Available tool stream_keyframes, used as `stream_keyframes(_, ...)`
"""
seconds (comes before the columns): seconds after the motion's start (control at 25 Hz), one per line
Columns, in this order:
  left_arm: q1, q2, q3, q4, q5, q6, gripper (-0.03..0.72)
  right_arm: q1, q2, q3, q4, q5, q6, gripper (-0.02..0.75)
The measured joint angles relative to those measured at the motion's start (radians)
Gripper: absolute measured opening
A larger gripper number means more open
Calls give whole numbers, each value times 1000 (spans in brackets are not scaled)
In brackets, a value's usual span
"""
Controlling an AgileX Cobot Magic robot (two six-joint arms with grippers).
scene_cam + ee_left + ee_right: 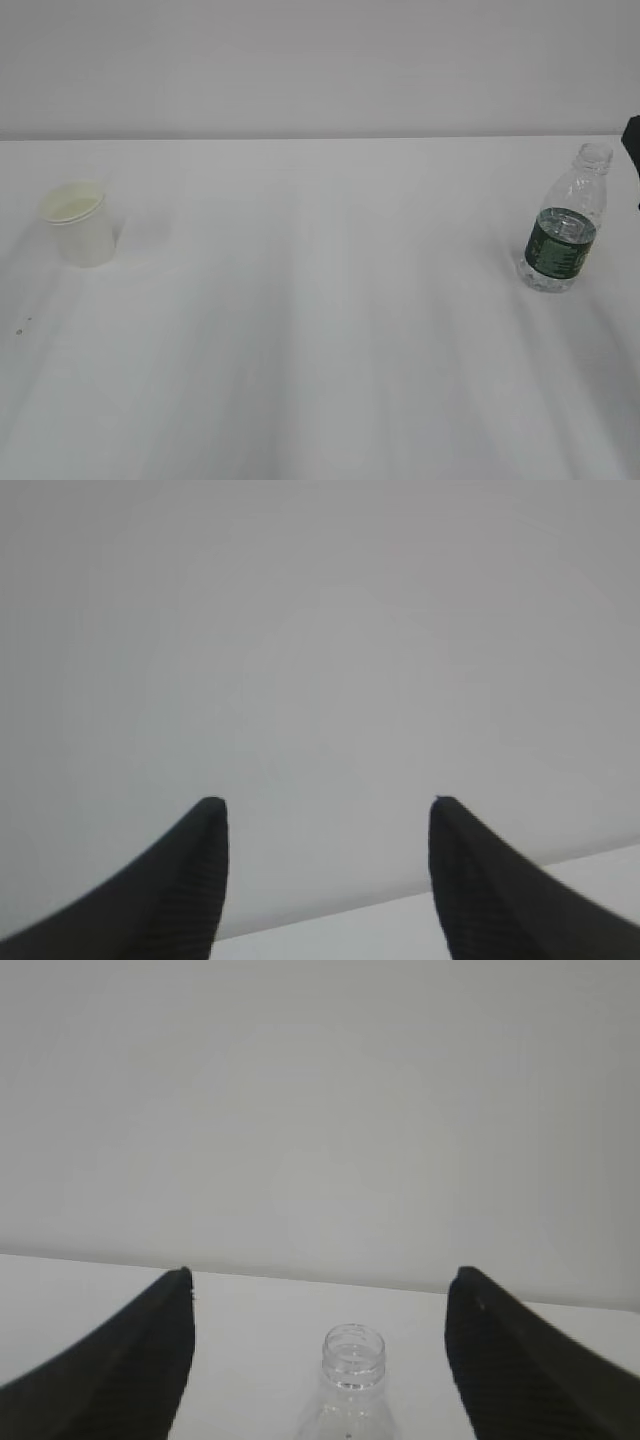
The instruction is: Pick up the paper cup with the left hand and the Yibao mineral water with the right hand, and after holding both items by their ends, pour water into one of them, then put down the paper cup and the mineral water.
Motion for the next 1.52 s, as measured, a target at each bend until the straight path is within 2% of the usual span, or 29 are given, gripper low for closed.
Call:
stream_keyframes(0.8,0,-100,4,0,76,0,456,0,-203,4,-4,165,0,591)
stream_keyframes(1.24,0,-154,4,-48,173,0,456,0,-333,4,-10,315,0,591)
stream_keyframes(1.52,0,-187,4,-51,211,0,456,0,-427,-32,-45,497,14,591)
